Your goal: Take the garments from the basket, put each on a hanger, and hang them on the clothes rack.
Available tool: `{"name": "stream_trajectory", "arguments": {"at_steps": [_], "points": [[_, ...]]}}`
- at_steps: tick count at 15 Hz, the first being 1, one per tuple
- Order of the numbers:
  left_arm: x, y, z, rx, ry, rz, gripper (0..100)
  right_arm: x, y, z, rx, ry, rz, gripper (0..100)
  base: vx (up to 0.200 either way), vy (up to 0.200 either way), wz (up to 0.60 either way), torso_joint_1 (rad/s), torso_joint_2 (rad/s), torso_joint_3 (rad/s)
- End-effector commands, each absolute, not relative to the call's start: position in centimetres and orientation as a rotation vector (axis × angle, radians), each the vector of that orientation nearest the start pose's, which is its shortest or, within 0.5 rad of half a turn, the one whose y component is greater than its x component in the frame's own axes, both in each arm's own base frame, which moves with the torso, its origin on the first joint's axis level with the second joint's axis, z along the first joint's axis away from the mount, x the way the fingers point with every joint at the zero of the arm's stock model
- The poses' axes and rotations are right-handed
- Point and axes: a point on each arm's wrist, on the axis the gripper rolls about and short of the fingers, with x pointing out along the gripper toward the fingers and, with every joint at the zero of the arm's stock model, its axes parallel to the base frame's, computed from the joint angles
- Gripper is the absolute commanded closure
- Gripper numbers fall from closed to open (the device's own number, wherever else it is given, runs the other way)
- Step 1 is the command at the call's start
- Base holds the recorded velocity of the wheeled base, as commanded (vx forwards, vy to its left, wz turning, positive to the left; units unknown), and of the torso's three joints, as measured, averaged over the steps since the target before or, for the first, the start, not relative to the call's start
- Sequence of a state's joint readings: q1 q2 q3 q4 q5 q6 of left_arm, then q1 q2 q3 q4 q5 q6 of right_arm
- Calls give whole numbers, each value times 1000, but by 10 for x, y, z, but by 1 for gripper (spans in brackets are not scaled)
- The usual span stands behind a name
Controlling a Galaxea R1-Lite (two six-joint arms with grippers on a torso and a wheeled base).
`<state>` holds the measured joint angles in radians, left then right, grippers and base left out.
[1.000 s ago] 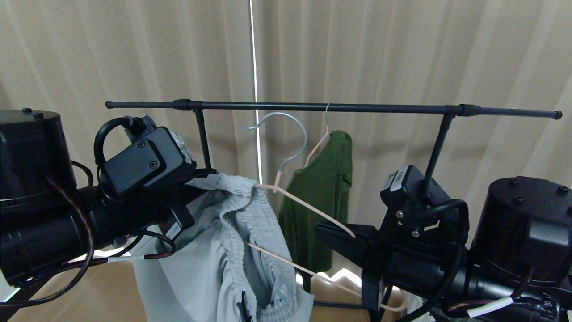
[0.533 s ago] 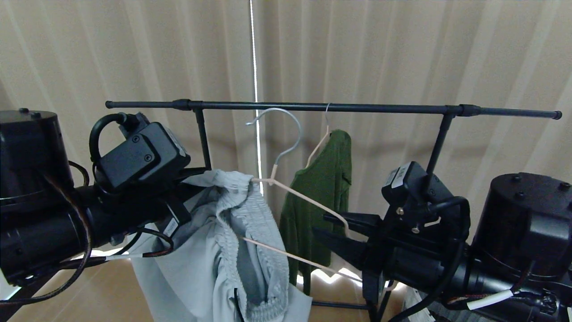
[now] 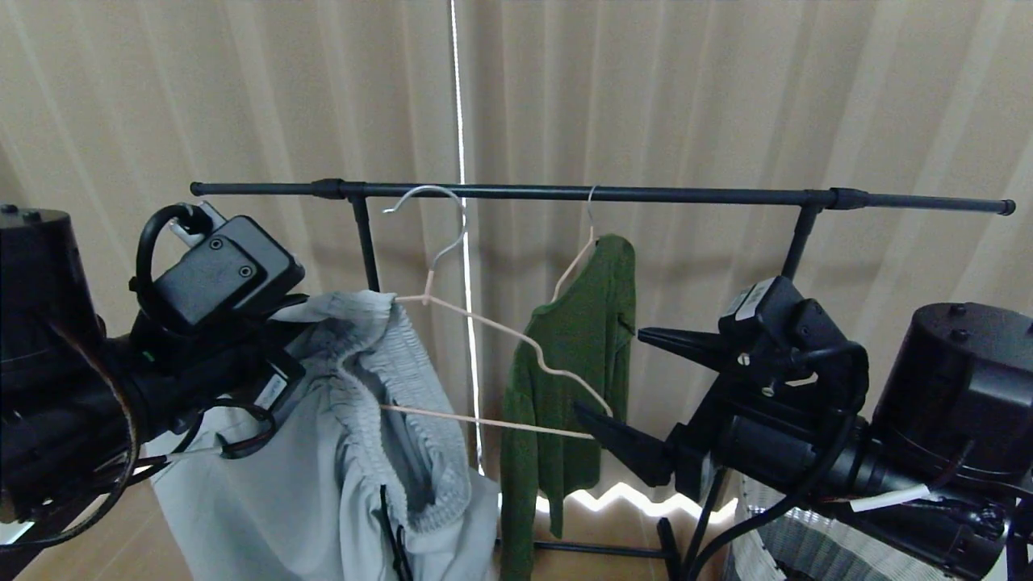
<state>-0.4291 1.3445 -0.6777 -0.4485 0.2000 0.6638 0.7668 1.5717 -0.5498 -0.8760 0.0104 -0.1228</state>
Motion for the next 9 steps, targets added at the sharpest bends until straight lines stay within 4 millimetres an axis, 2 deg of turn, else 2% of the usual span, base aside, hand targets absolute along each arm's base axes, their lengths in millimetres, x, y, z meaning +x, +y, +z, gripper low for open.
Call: {"name": "stream_trajectory", "arguments": {"at_steps": [1, 4, 9], "points": [[195, -80, 223, 677, 148, -195, 100, 186, 173, 171, -179, 107, 759, 0, 0, 0, 0, 0, 0, 0], [195, -78, 222, 566, 186, -81, 100, 184, 171, 167, -177, 101, 750, 0, 0, 0, 0, 0, 0, 0], [195, -79, 218, 518, 196, -84, 100, 179, 168, 152, -196, 149, 758, 0, 0, 0, 0, 0, 0, 0]]}}
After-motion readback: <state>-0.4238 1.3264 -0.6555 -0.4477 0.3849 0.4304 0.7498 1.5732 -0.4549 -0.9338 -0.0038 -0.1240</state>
